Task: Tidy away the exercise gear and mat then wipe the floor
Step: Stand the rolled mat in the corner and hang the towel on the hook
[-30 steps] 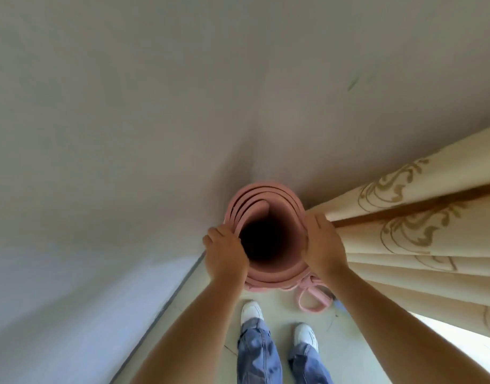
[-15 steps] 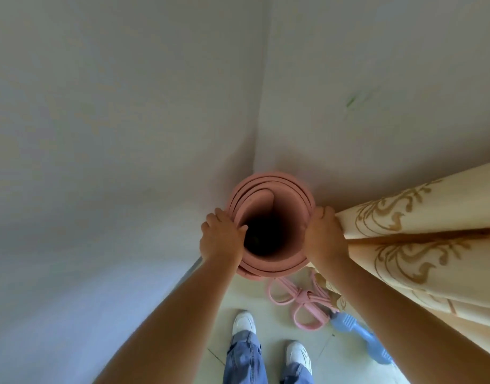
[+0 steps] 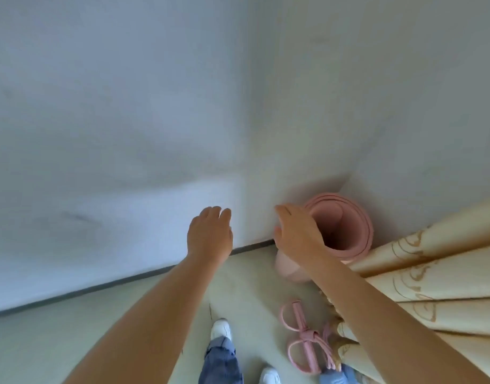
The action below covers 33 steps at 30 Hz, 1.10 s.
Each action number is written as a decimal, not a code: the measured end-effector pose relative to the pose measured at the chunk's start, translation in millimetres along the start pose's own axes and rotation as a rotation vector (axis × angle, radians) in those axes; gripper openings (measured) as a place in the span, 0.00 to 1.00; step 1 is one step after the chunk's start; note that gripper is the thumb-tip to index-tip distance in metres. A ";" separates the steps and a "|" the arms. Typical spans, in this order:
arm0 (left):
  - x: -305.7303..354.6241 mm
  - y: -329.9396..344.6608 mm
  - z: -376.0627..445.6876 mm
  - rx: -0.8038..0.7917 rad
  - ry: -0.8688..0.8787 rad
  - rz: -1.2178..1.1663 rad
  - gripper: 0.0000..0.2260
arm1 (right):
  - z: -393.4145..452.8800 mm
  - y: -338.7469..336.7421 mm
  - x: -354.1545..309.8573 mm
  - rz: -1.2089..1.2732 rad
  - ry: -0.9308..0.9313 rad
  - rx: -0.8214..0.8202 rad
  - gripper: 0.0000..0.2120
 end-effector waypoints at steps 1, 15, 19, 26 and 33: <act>-29.2 -12.7 -18.3 0.017 -0.060 0.010 0.18 | -0.5 -6.7 -34.3 -0.005 -0.066 -0.010 0.19; -418.3 -88.0 -476.1 0.165 -1.015 0.030 0.16 | -220.3 28.1 -587.6 -0.061 -1.031 -0.057 0.19; -501.7 -61.4 -650.1 0.131 -1.210 0.029 0.17 | -355.8 73.5 -726.8 -0.036 -1.219 -0.121 0.19; -597.2 -26.6 -893.7 0.062 -1.482 -0.025 0.17 | -535.0 144.6 -898.6 -0.081 -1.419 -0.221 0.21; -698.9 -5.3 -1015.4 0.094 -1.668 -0.088 0.18 | -616.8 197.5 -1042.2 -0.124 -1.544 -0.249 0.22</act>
Point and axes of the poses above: each hand's wrist, its own z-axis towards the middle knuckle, its own y-axis out of the palm, x = y × z, the point moved 9 cm from there along z, towards the middle knuckle, and after that the axes turned 5 degrees about x, right-handed, at the moved point
